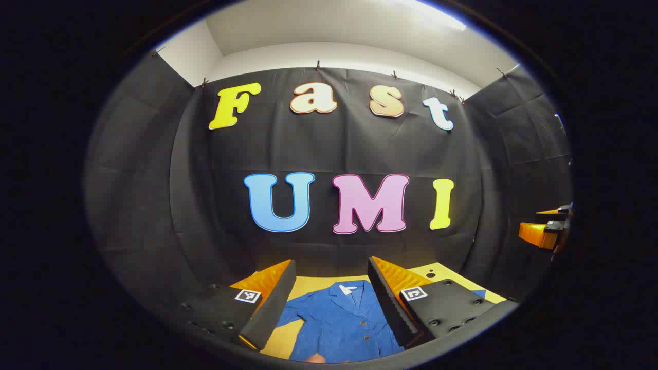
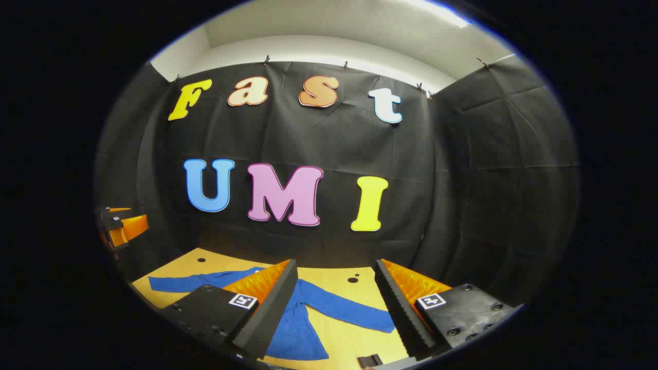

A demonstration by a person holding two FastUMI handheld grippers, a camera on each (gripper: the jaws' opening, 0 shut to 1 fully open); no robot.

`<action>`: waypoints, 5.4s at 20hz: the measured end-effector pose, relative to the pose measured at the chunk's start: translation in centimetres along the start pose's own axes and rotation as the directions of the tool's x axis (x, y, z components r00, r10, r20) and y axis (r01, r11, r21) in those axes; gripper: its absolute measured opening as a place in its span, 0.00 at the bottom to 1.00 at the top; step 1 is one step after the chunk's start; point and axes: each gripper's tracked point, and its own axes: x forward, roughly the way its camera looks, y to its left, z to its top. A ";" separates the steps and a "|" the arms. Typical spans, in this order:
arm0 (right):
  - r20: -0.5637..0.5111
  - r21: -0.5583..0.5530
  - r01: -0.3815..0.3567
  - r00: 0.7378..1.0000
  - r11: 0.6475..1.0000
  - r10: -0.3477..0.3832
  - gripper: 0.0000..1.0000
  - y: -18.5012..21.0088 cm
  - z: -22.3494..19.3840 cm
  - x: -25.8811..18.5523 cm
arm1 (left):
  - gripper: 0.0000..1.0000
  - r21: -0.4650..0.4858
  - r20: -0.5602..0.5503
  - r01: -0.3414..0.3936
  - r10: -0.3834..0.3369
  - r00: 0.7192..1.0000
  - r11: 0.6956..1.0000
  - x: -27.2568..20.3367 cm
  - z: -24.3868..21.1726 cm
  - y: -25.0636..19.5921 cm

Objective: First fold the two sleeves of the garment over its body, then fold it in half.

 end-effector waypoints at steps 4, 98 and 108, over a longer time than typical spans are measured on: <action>-0.001 -0.006 -0.006 1.000 1.000 0.006 0.96 0.3 0.1 0.2 | 0.79 0.006 -0.002 -0.002 0.002 1.000 1.000 0.1 -0.1 0.1; -0.799 0.459 -0.221 0.321 0.861 0.508 0.05 43.2 -31.0 32.7 | 0.81 0.099 -0.442 -0.581 0.559 0.702 0.808 -7.8 -16.8 30.9; -0.717 0.673 -0.065 0.190 0.737 0.671 0.39 52.5 -35.2 30.8 | 0.85 -0.141 -0.653 -0.656 0.428 0.625 0.742 -5.5 -24.3 29.1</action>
